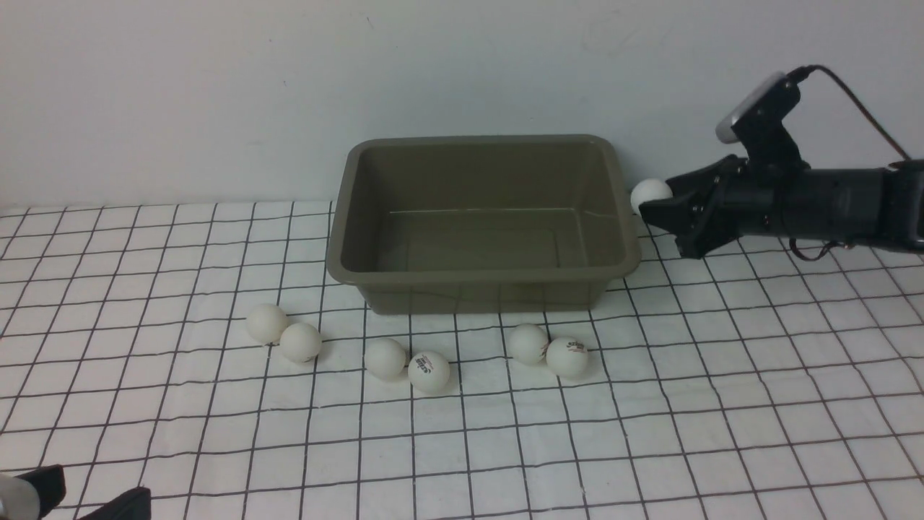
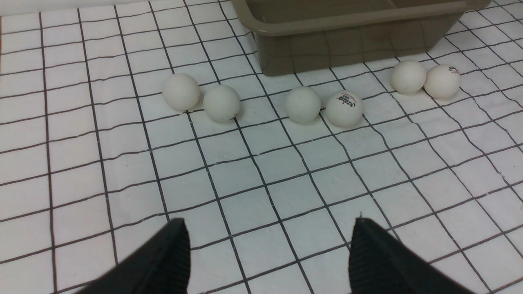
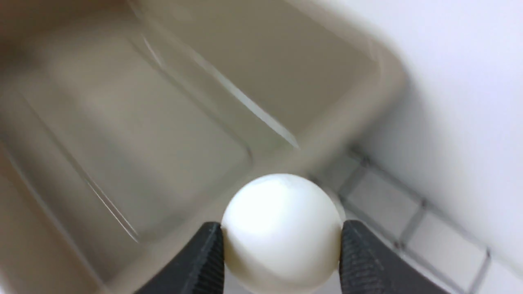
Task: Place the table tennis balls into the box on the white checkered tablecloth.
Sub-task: 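Release the ping pong ball into the bin and lift the gripper away, then reach for and grasp a ping pong ball on the table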
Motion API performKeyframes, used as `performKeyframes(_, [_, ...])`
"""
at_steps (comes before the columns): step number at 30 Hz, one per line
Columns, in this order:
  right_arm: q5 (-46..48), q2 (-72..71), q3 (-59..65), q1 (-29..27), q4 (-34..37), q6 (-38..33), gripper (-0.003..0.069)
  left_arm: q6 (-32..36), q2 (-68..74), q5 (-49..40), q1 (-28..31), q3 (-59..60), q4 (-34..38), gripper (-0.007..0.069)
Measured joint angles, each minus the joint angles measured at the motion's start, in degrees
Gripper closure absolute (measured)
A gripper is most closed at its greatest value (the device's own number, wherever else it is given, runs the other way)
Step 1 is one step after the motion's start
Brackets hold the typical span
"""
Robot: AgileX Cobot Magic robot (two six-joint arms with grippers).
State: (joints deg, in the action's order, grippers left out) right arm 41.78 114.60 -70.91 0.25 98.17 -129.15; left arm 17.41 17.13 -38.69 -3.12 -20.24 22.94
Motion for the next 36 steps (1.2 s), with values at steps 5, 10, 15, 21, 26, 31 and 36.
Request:
performKeyframes(5, [4.3, -1.0, 0.0, 1.4, 0.0, 3.5, 0.0325, 0.0, 0.0, 0.0, 0.0, 0.0, 0.0, 0.0153])
performKeyframes(10, [5.6, -1.0, 0.0, 4.2, -0.4, 5.7, 0.0325, 0.0, 0.0, 0.0, 0.0, 0.0, 0.0, 0.0153])
performKeyframes(15, [1.4, -1.0, 0.0, 6.3, -0.4, 5.8, 0.0325, 0.0, 0.0, -0.1, 0.0, 0.0, 0.0, 0.0153])
performKeyframes(21, [-1.2, -1.0, 0.0, 6.3, -0.4, 6.2, 0.0204, 0.0, 0.0, -0.2, 0.0, 0.0, 0.0, 0.0153])
performKeyframes(26, [-2.0, -2.2, 0.0, 4.4, -0.4, 2.0, 0.0111, 0.0, 0.0, -0.2, 0.0, 0.0, 0.0, 0.0153])
performKeyframes(31, [-5.3, -6.7, 0.0, -2.4, -0.2, 0.7, 0.0112, 0.0, 0.0, -0.3, 0.0, 0.0, 0.0, 0.0153])
performKeyframes(36, [-2.0, -8.9, 0.0, -6.7, -0.2, 16.5, 0.0113, 0.0, 0.0, -0.4, 0.0, 0.0, 0.0, 0.0153])
